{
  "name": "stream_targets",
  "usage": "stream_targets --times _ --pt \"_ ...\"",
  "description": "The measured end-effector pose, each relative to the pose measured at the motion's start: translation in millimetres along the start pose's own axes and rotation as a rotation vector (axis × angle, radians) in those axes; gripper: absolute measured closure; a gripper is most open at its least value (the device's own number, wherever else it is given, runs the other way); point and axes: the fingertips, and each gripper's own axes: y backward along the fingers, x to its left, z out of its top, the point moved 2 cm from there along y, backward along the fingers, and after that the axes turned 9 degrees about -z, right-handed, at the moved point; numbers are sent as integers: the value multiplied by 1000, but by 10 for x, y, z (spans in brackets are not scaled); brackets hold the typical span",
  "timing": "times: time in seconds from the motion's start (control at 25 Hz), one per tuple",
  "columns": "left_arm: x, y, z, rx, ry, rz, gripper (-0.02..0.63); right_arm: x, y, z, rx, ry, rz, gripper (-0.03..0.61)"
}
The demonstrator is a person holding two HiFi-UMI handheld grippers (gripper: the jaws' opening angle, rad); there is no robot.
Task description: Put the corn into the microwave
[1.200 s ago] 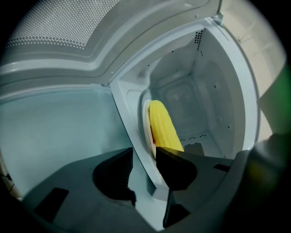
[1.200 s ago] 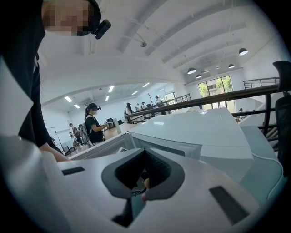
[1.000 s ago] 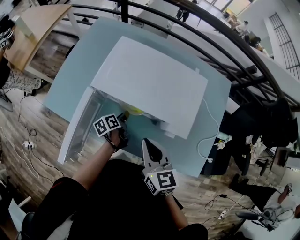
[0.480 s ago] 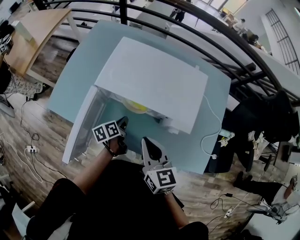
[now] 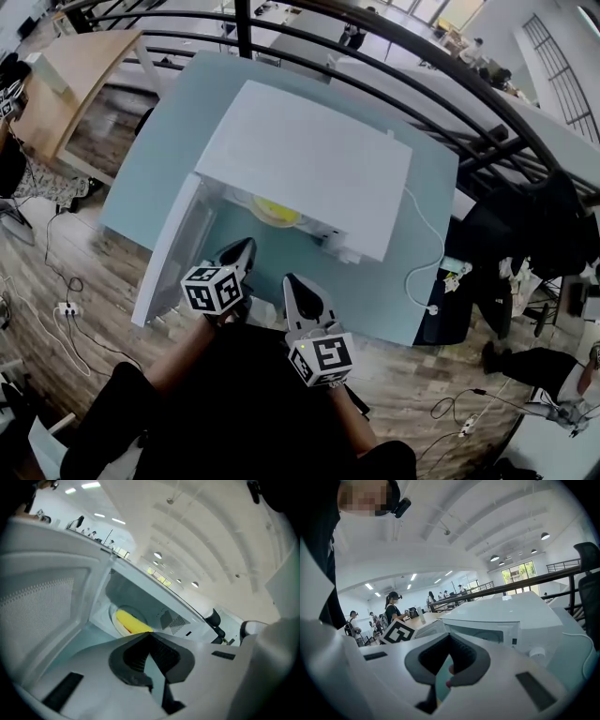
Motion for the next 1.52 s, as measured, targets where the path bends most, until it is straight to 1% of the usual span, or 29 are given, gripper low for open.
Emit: stream_targets --times 0.08,0.32,0.56,0.72,0.88,1.04,1.2,1.32,1.52 --pt "-86 84 63 -11 -70 -8 612 -6 11 4 -9 -7 -5 571" --pt "-300 379 256 -64 -233 -3 612 1 51 79 -48 -11 -15 571" --pt "-478 625 294 -74 -344 -9 611 12 126 132 -76 -15 -19 571" --pt "-629 766 365 -121 -432 -24 611 20 149 155 -94 -14 -24 571" --pt "-739 845 449 -167 -436 -58 611 23 181 194 -109 -3 -34 571" --pt "-789 891 540 -188 -452 -58 611 -25 221 234 -123 -3 -61 571" --pt "-861 897 610 -207 -448 -83 611 -73 240 263 -140 -7 -80 571" --pt "-902 863 615 -210 -455 -99 611 -80 238 274 -150 -12 -83 571" --pt "-944 816 570 -190 -461 -114 611 -29 227 286 -152 0 -71 571"
